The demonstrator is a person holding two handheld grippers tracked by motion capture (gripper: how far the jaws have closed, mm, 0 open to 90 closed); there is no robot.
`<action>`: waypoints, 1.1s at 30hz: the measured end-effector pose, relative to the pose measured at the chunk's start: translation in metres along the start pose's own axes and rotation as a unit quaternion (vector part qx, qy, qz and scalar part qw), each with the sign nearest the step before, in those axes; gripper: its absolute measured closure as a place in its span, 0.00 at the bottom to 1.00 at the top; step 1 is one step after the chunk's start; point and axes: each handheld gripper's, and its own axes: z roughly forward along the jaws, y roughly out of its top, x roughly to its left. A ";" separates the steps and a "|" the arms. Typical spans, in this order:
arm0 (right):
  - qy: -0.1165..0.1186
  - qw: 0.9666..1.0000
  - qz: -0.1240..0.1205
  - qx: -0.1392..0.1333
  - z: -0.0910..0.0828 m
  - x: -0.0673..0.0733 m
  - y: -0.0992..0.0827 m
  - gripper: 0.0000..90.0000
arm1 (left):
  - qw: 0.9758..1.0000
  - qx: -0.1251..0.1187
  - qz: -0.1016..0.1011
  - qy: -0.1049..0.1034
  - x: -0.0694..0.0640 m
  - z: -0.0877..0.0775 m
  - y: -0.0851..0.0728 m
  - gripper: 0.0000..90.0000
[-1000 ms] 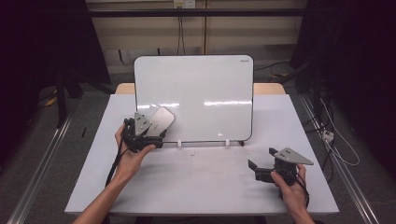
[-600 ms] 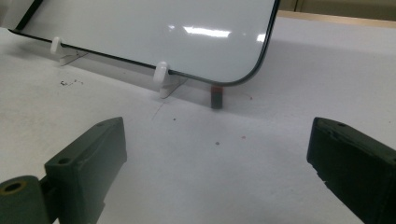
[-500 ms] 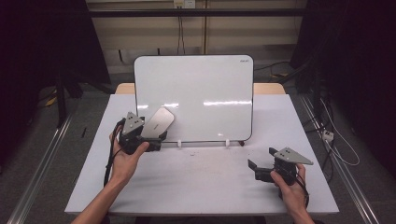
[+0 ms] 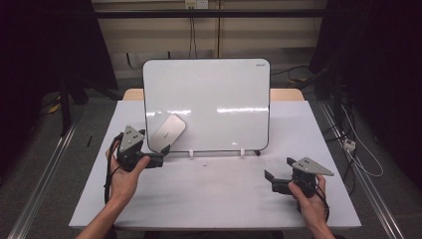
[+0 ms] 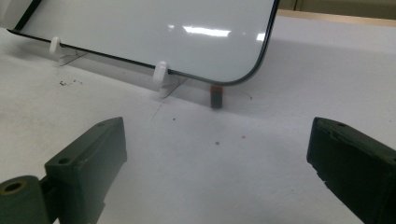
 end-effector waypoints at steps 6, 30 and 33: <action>0.000 1.000 0.000 0.001 0.000 0.001 0.000 0.05 | 1.000 0.019 0.007 -0.004 -0.002 -0.008 -0.008 0.05; 0.001 1.000 -0.001 0.001 0.000 0.001 0.000 0.05 | 0.999 0.039 -0.006 0.021 -0.003 -0.027 -0.047 0.05; 0.001 1.000 -0.002 0.002 0.000 0.001 0.001 0.05 | 0.999 0.032 0.002 0.030 -0.005 -0.028 -0.054 0.05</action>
